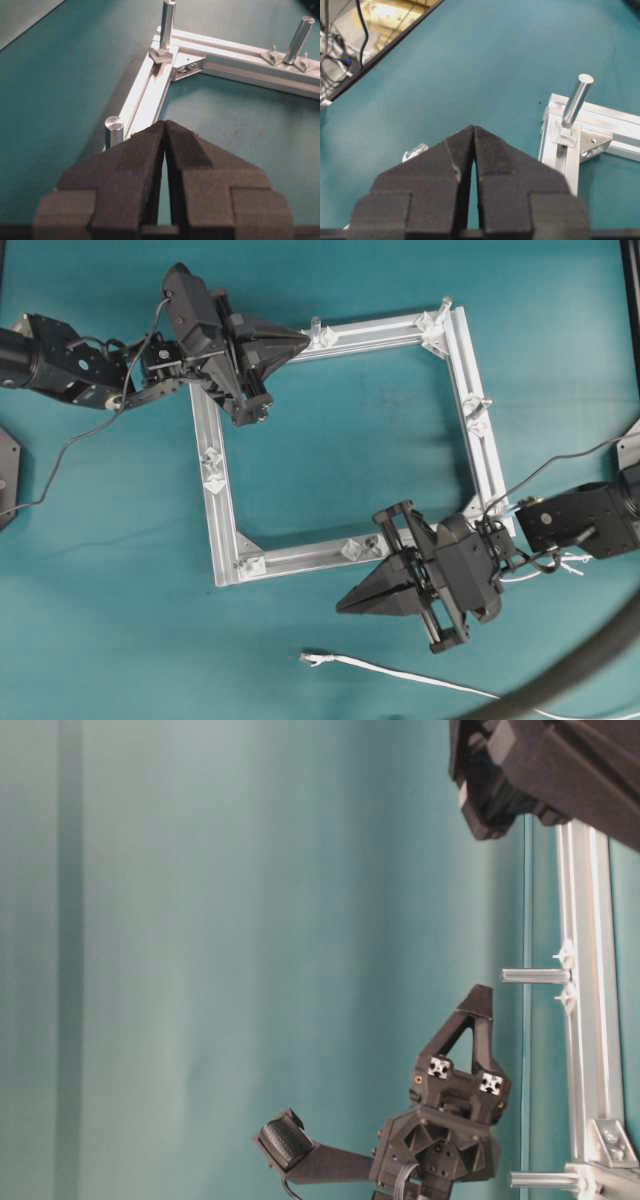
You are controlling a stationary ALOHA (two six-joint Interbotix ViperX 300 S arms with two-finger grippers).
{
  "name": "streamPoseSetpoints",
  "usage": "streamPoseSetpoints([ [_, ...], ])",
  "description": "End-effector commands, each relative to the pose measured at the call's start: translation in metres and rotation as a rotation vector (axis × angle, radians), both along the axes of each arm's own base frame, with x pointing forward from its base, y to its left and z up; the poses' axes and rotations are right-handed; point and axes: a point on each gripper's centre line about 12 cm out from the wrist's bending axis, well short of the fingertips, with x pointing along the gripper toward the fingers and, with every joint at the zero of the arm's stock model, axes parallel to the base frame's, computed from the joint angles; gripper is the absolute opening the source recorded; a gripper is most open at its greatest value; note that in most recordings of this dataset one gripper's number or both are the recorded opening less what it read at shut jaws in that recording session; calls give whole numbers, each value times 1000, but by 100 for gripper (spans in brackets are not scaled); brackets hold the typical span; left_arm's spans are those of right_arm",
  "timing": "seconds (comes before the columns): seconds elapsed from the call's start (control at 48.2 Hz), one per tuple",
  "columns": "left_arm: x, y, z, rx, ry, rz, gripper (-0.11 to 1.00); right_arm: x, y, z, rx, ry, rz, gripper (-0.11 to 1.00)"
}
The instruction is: Move the cable alternately left and right between 8 pins so it hooks onto each one.
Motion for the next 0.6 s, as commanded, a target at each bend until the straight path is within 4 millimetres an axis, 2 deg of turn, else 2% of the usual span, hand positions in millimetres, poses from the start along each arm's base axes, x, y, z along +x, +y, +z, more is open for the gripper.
streamPoseSetpoints([
  [0.0,1,-2,32,76,-56,-42,-1,4,4,11,27,-24,3,0],
  [0.062,-3,-4,40,93,-47,-47,4,4,6,11,19,1,4,0],
  [0.145,-8,-7,49,97,-26,-56,2,5,9,14,7,48,4,0],
  [0.353,-28,-26,79,73,14,-98,3,2,17,44,39,121,-3,0],
  [0.498,-48,-44,94,50,60,-142,5,5,23,45,51,250,-27,0],
  [0.581,-63,-55,98,37,90,-169,12,9,29,46,65,288,-35,0],
])
